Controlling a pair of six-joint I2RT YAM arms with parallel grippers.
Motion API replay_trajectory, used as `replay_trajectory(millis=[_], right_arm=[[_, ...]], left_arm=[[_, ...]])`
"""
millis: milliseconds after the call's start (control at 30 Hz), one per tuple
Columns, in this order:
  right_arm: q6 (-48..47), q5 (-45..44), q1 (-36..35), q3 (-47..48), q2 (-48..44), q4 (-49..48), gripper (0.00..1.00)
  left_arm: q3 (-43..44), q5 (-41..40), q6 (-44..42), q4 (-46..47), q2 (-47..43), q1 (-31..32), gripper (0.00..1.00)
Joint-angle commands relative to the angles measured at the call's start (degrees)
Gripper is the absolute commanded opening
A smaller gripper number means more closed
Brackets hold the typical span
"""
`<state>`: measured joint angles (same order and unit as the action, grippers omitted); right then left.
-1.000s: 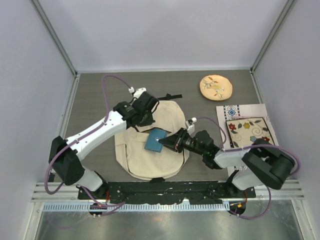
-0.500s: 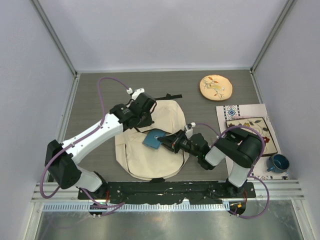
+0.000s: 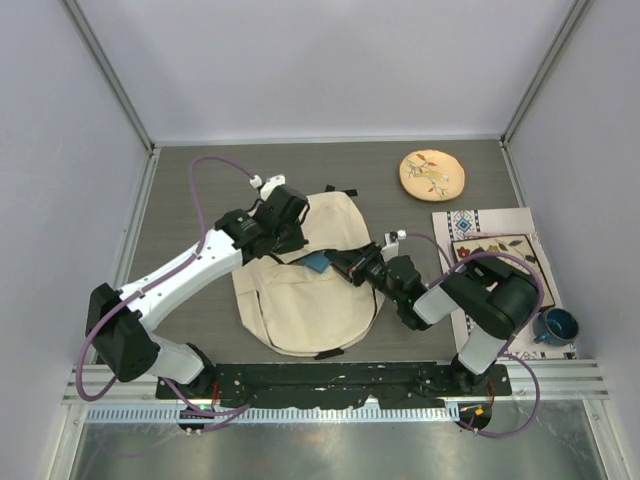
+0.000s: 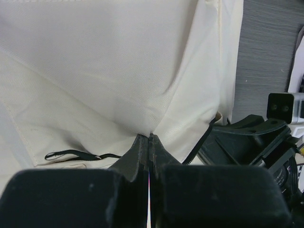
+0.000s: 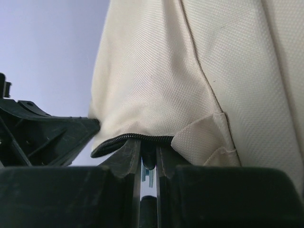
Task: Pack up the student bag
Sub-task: Place the personal item in the student bag.
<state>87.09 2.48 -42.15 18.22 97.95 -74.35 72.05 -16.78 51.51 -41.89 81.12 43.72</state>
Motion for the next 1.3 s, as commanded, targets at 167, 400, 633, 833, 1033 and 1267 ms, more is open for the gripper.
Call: replay_trajectory(millis=[167, 400, 633, 833, 1033, 1267], right_arm=[[-13.69, 0.67, 6.29, 11.47, -11.11, 7.95, 0.01], [-14.31, -0.19, 1.29, 10.17, -7.79, 9.22, 0.01], [-20.64, 0.16, -1.71, 16.84, -3.3, 12.99, 0.01], [-22.58, -2.22, -1.79, 19.92, 2.75, 10.72, 0.01], [-23.45, -1.96, -2.15, 21.07, 6.37, 9.4, 0.13], [-27.75, -7.38, -2.06, 15.89, -3.1, 26.25, 0.62]], left_arm=[[4.76, 5.88, 1.23, 6.73, 1.84, 0.13, 0.0], [4.24, 6.23, 1.58, 8.75, 2.2, -0.48, 0.0], [3.45, 7.81, 0.79, 8.93, 1.15, -0.66, 0.0], [1.43, 9.74, 1.23, 9.81, -0.43, -1.45, 0.0], [0.02, 11.33, 1.32, 10.42, -0.79, -2.33, 0.0], [-3.31, 10.54, 1.67, 10.25, -1.75, -3.21, 0.26]])
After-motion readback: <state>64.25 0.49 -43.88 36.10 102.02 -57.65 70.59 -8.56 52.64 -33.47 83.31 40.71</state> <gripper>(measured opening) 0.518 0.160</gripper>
